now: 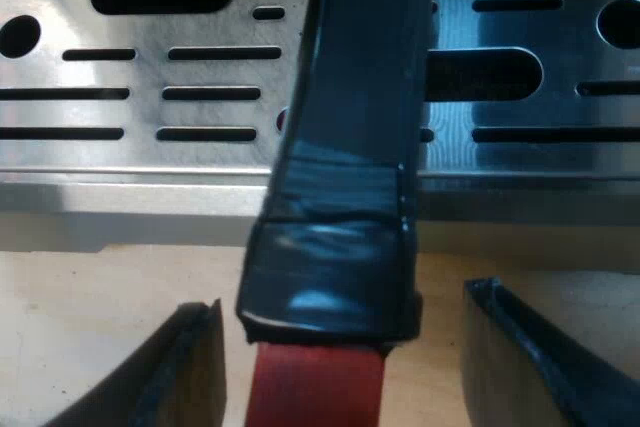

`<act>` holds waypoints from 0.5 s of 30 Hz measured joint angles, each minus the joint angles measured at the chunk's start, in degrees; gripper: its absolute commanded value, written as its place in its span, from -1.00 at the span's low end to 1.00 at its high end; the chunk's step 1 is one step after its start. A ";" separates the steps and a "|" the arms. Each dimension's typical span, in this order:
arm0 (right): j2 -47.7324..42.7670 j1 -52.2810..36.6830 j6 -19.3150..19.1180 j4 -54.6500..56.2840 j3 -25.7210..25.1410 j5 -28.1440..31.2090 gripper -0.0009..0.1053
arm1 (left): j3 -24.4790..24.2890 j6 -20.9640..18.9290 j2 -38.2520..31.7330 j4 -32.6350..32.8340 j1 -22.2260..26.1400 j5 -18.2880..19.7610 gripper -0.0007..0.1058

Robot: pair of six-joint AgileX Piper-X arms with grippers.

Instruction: Grind coffee beans and then tamp

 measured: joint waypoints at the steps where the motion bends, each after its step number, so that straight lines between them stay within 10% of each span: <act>1: 0.00 0.00 0.00 0.30 0.00 0.00 0.02 | 0.00 0.00 0.00 0.00 0.00 0.00 0.24; 15: 0.00 0.00 1.23 1.77 0.00 -0.94 0.02 | 0.00 0.00 0.00 0.00 0.00 0.00 0.24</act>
